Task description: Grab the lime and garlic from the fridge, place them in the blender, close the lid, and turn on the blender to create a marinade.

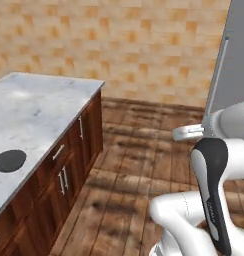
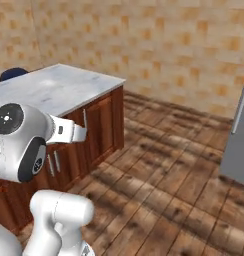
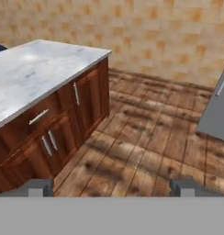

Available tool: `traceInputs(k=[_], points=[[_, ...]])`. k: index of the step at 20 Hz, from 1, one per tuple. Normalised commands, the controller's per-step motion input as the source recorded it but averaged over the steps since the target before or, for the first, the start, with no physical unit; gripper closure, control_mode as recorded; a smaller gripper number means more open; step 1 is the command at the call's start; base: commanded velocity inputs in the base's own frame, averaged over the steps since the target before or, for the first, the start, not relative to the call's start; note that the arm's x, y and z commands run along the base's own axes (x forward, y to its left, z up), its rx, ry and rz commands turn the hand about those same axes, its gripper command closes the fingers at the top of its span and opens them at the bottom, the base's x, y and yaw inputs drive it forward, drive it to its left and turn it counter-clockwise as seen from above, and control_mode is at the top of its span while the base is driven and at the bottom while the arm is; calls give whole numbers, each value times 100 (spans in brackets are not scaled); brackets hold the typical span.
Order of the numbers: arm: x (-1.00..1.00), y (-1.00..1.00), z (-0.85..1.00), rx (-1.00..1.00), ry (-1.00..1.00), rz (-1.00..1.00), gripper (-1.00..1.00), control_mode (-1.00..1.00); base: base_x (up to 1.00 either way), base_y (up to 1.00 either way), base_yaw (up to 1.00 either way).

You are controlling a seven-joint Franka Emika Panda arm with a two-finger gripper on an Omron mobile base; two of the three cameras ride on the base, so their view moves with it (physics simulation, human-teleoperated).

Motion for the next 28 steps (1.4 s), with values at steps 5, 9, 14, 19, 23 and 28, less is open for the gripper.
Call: traceInputs(k=[5, 9, 14, 19, 23, 28], points=[[0, 0, 0, 0, 0, 0, -100, 100, 81, 18, -68], [0, 0, 0, 0, 0, 0, -100, 100, 100, 41, -51], [0, 0, 0, 0, 0, 0, -100, 100, 100, 58, -42], [0, 0, 0, 0, 0, 0, -100, 100, 100, 50, -36], [0, 0, 0, 0, 0, 0, -100, 100, 100, 31, -29], [0, 0, 0, 0, 0, 0, -100, 100, 100, 17, -24]])
